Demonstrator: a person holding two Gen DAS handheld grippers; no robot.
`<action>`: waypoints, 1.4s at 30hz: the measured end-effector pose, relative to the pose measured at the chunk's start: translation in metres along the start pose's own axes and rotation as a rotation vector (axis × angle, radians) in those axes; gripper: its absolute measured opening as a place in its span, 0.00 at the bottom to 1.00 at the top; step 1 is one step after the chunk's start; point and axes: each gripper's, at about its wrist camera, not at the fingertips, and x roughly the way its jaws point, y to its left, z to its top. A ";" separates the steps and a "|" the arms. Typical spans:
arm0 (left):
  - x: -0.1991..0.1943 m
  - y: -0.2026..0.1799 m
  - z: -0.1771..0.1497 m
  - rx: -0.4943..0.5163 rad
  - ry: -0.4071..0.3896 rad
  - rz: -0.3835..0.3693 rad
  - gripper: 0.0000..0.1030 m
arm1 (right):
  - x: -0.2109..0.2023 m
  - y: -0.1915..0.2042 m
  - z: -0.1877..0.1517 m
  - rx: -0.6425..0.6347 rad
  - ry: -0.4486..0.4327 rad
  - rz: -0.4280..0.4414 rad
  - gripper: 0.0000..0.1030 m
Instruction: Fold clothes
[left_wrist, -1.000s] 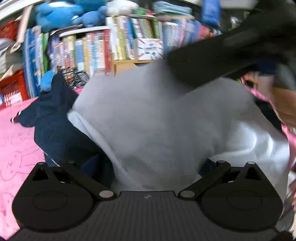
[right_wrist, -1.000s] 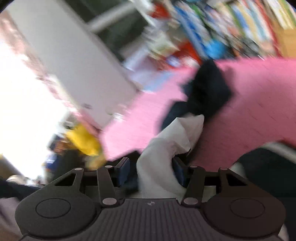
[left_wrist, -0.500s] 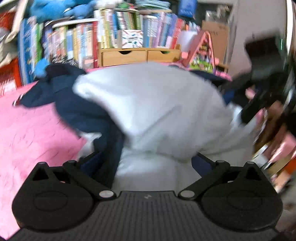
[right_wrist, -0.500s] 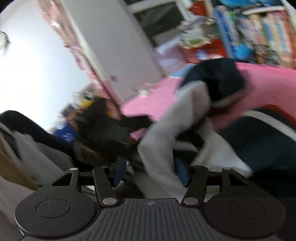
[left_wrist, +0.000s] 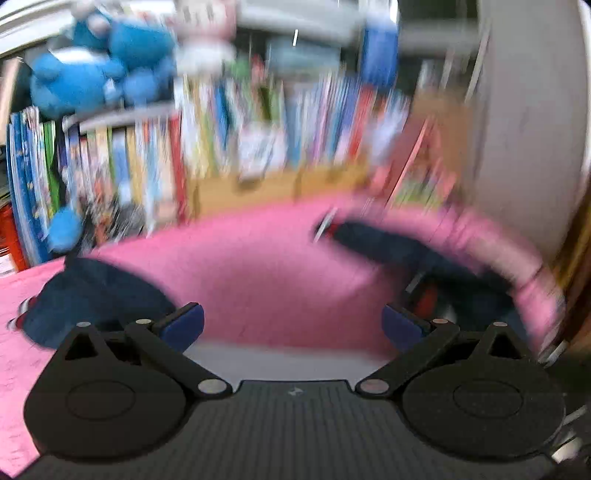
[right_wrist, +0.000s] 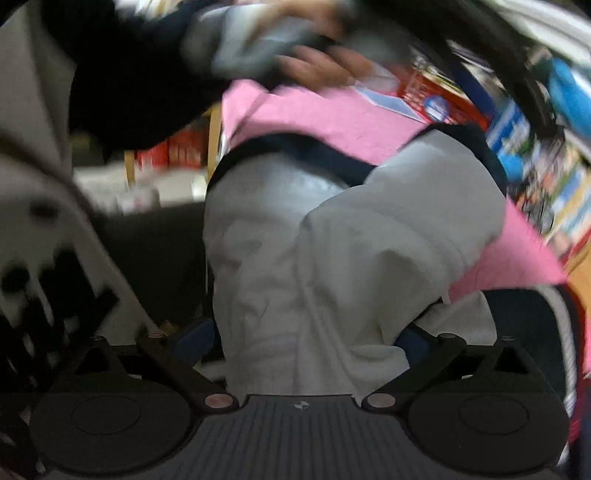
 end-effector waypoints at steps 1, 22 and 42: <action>0.007 -0.003 -0.012 0.033 0.042 0.021 0.95 | -0.005 0.002 -0.002 -0.023 -0.001 -0.008 0.97; -0.074 0.021 -0.100 -0.075 0.111 0.039 1.00 | 0.015 -0.120 0.026 0.329 0.101 0.024 1.00; -0.063 -0.009 -0.071 0.208 0.107 -0.128 1.00 | -0.054 -0.061 0.005 0.277 0.148 -0.222 0.74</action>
